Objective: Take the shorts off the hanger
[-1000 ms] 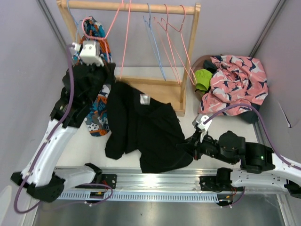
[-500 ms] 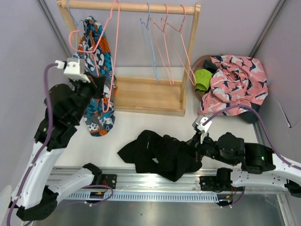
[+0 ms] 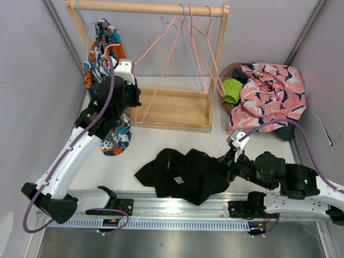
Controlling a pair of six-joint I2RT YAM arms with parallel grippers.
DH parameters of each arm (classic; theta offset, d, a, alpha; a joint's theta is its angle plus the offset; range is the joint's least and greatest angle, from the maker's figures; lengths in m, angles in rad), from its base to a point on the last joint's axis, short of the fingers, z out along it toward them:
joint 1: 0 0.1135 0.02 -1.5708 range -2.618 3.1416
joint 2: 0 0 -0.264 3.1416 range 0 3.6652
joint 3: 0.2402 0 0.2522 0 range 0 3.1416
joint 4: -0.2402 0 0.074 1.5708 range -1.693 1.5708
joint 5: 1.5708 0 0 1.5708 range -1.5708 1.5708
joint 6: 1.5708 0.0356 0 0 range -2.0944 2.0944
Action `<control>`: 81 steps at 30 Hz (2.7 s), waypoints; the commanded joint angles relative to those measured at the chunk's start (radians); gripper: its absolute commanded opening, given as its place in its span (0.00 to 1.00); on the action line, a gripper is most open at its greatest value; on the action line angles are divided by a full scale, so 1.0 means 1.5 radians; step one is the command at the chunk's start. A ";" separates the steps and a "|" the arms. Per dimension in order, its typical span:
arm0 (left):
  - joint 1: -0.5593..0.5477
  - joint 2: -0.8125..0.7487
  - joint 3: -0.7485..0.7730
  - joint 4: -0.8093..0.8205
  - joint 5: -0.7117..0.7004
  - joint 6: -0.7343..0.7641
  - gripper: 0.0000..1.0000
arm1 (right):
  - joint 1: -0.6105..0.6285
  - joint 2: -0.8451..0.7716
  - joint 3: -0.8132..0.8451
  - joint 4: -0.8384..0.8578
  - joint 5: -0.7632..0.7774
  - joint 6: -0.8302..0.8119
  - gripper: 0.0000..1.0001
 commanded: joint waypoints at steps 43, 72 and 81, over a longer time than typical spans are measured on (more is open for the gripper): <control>0.040 0.480 0.673 -0.086 -0.131 0.142 0.00 | 0.006 -0.066 -0.003 -0.021 0.042 0.021 0.00; 0.029 0.120 0.275 -0.159 0.026 0.030 0.89 | 0.006 0.130 0.304 0.059 0.260 -0.193 0.00; 0.011 -0.094 0.175 -0.190 0.108 -0.003 0.96 | -0.174 0.318 0.585 0.230 0.319 -0.477 0.00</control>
